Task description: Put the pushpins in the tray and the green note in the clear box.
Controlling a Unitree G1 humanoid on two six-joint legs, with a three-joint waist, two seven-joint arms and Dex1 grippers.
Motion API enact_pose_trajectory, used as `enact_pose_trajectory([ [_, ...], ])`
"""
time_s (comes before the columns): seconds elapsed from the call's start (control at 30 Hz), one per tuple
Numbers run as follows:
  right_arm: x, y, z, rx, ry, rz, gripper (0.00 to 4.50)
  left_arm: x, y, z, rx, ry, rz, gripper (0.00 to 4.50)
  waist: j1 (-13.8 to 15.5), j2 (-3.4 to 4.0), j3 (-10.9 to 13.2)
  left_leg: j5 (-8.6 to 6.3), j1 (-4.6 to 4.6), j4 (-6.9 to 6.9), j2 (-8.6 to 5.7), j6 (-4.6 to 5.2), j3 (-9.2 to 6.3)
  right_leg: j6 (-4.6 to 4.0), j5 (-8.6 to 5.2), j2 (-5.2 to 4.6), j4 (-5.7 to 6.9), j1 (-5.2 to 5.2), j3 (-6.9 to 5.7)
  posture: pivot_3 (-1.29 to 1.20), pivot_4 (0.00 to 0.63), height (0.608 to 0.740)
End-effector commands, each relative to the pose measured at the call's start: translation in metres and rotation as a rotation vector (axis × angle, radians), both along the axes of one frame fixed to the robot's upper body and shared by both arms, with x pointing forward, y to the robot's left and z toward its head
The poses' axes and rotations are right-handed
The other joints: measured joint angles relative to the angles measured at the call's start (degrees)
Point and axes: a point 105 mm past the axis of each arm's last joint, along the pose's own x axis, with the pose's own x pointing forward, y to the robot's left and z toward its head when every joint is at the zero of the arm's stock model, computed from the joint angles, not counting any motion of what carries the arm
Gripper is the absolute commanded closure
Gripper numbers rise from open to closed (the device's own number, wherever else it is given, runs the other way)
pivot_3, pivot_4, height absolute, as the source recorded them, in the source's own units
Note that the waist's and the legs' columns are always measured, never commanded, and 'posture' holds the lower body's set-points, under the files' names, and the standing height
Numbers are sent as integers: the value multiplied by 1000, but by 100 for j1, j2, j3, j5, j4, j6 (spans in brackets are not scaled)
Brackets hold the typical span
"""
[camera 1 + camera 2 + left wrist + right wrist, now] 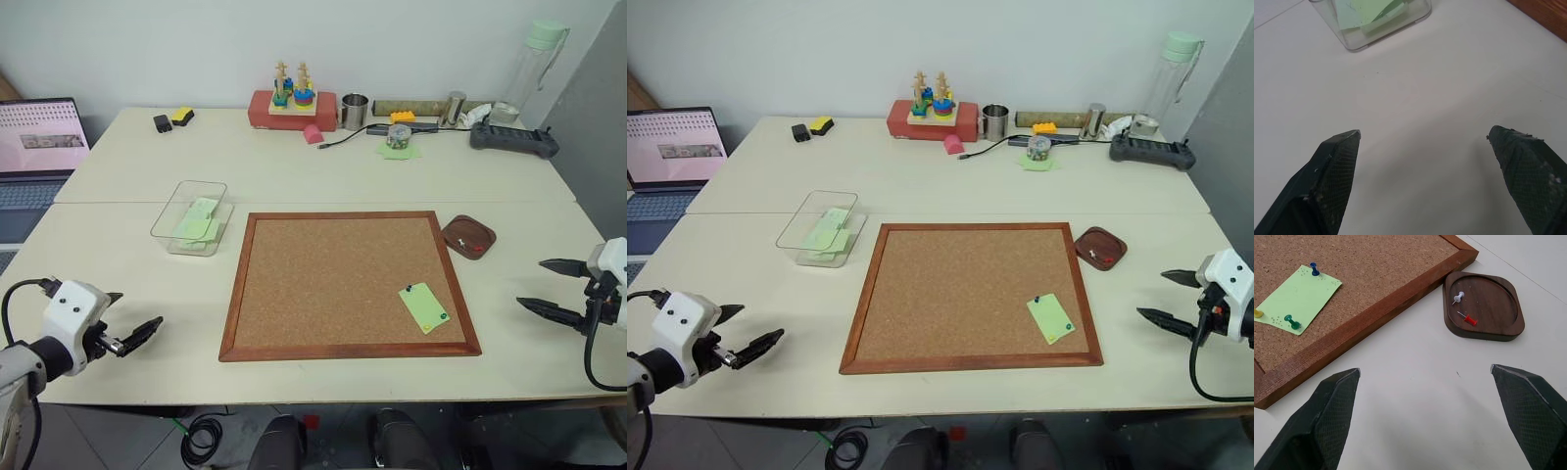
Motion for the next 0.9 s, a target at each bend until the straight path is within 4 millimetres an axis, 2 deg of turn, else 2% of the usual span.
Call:
enact_pose_trajectory([
  [0.03,2,-2,11,-24,-39,6,0,4,3,17,9,-75,2,52,0,0,0,0,0,0,0,0,0,0,0,0,0,0,0,0,150,740],
  [0.33,4,-3,12,-26,-41,8,0,9,7,20,51,-89,23,52,-3,0,0,0,0,0,-1,0,4,0,0,0,1,0,1,0,150,740],
  [0.47,4,-2,12,-27,-42,10,0,8,-3,23,34,-104,-43,52,-2,0,0,0,0,1,0,0,5,0,0,0,1,0,2,0,150,740],
  [0.9,4,-1,12,-20,-51,8,0,11,-7,26,-18,-118,-51,52,-2,0,0,0,1,1,0,0,7,0,1,0,2,0,2,0,150,740],
])
